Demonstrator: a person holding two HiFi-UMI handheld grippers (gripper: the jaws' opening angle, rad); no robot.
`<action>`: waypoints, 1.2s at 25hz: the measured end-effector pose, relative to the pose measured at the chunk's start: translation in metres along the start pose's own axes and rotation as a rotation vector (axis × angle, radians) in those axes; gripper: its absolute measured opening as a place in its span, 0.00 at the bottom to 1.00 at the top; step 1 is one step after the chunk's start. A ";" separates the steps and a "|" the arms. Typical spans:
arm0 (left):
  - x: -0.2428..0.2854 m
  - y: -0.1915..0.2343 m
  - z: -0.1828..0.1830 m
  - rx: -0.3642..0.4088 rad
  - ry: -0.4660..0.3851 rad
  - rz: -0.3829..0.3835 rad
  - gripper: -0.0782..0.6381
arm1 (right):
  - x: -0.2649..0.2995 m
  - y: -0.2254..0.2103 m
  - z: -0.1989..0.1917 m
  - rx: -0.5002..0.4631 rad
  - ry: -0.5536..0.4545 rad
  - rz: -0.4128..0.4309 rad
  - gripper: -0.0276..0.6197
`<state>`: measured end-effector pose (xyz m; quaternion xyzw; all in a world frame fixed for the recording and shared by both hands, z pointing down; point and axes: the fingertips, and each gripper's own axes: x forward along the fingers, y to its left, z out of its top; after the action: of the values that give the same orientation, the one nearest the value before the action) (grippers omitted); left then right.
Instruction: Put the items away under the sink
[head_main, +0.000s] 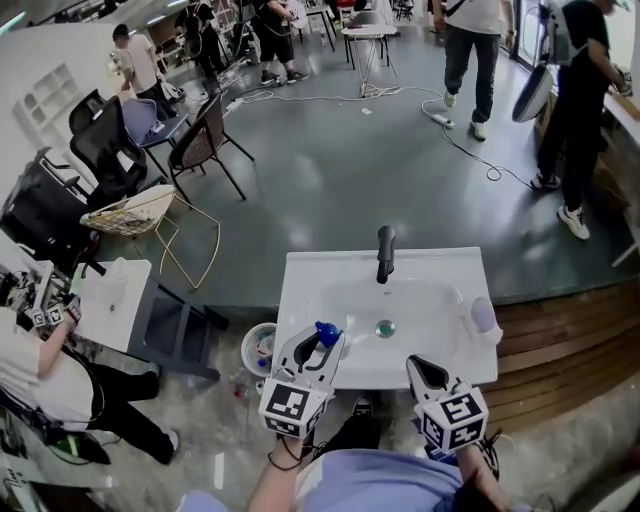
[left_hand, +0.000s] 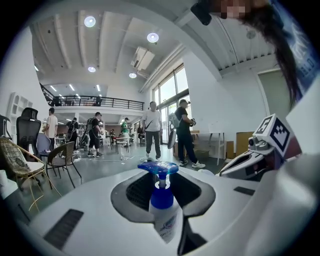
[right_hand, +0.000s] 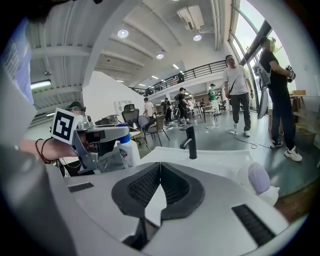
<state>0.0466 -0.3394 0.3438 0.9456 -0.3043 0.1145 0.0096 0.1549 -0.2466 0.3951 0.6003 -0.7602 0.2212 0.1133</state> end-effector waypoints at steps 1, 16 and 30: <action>-0.007 -0.005 -0.001 -0.003 0.000 0.005 0.25 | -0.005 0.002 -0.001 -0.001 -0.006 0.004 0.07; -0.104 -0.074 -0.022 -0.025 0.015 0.087 0.25 | -0.073 0.047 -0.041 -0.044 -0.043 0.087 0.07; -0.173 -0.134 -0.038 -0.047 0.036 0.139 0.25 | -0.141 0.076 -0.090 -0.043 -0.042 0.118 0.07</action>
<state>-0.0208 -0.1277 0.3493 0.9195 -0.3716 0.1245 0.0295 0.1094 -0.0691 0.3973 0.5563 -0.8011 0.1984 0.0972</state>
